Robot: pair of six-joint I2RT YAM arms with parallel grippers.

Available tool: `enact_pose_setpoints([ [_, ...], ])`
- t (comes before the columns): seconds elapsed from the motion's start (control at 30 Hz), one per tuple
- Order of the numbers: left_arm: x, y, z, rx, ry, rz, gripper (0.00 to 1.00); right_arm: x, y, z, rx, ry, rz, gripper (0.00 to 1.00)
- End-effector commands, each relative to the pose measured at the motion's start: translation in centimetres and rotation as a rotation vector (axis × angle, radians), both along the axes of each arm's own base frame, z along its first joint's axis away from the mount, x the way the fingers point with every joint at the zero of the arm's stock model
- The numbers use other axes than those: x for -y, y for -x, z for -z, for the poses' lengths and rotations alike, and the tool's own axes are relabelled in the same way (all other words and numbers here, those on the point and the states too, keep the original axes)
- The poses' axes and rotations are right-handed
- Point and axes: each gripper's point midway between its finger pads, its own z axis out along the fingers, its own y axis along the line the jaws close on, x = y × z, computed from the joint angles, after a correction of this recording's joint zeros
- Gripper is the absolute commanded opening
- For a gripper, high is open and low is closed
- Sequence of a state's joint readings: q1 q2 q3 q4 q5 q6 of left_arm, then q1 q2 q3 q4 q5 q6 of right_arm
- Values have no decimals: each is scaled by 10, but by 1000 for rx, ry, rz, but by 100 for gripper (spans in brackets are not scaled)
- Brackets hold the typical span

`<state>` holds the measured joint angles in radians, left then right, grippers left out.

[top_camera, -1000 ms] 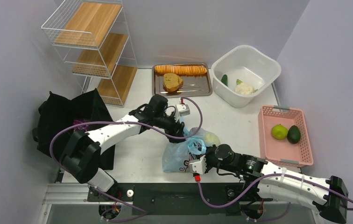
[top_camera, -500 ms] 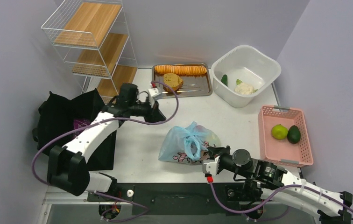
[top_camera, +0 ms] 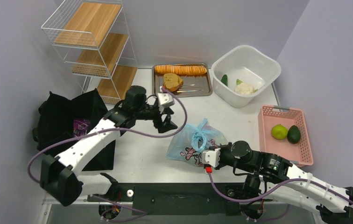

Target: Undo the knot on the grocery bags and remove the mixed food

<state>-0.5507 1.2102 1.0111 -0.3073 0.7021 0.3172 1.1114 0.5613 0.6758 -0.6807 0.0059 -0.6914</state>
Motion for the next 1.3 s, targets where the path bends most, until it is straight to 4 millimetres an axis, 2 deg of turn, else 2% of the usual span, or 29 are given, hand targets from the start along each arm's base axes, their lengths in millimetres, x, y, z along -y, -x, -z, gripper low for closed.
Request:
enact_pose_setpoints([
  [0.0, 53, -18, -6, -186, 42, -42, 74, -5, 5, 14, -48, 17, -22, 2],
  [0.03, 66, -19, -13, -206, 52, -33, 74, -6, 4, 14, -48, 12, -13, 4],
  [0.13, 92, -26, 1, -315, 84, -25, 75, -3, -7, -2, -38, -59, 84, 19],
  [0.17, 95, -24, 6, -325, 75, -10, 75, 1, -12, -15, -32, -106, 144, 22],
  [0.2, 101, -16, 20, -356, 32, 30, 76, 6, -17, -21, -29, -128, 186, 33],
  [0.23, 103, -11, 29, -381, 5, 48, 76, 12, -21, -33, -30, -181, 236, 39],
  [0.27, 106, 2, 46, -410, -43, 93, 76, 19, -26, -38, -30, -207, 286, 50],
  [0.37, 107, 24, 76, -468, -116, 150, 75, 40, -36, -56, -38, -302, 412, 70],
  [0.4, 105, 30, 83, -478, -129, 162, 70, 43, -39, -57, -41, -309, 438, 72],
  [0.43, 104, 33, 83, -477, -127, 171, 52, 46, -42, -58, -58, -327, 477, 75],
  [0.47, 102, 35, 86, -471, -127, 174, 42, 46, -44, -55, -73, -326, 495, 76],
  [0.5, 100, 35, 78, -444, -113, 175, 22, 45, -45, -52, -107, -347, 524, 77],
  [0.53, 100, 34, 77, -408, -96, 180, 13, 37, -44, -47, -148, -347, 509, 77],
  [0.57, 99, 33, 61, -349, -62, 178, 2, 32, -43, -43, -190, -367, 519, 78],
  [0.6, 102, 33, 56, -298, -30, 183, 0, 21, -43, -41, -225, -379, 496, 79],
  [0.63, 101, 32, 38, -236, 6, 172, 0, 16, -44, -39, -255, -395, 503, 79],
  [0.7, 101, 33, 23, -149, 46, 165, 0, 0, -45, -36, -305, -399, 471, 79],
  [0.87, 96, 36, 1, 12, 98, 160, 0, -27, -47, -26, -379, -362, 386, 79],
  [0.93, 95, 44, -10, 103, 119, 185, 0, -33, -51, -20, -362, -348, 357, 79],
  [0.97, 96, 50, -6, 139, 106, 211, 0, -36, -57, -20, -346, -354, 358, 79],
  [1.03, 94, 55, -6, 179, 100, 223, 0, -38, -62, -11, -343, -324, 347, 73],
  [1.07, 93, 55, -9, 192, 102, 213, 0, -37, -65, -10, -341, -315, 345, 56],
  [1.1, 92, 54, -8, 197, 99, 207, 0, -39, -64, -6, -362, -295, 335, 46],
  [1.13, 88, 53, -12, 207, 102, 191, 0, -35, -67, -4, -365, -283, 344, 25],
  [1.2, 78, 47, -15, 218, 101, 149, 0, -25, -70, 2, -378, -266, 368, 1],
  [1.27, 62, 40, -16, 218, 88, 102, 0, -9, -76, 6, -368, -261, 415, 0],
])
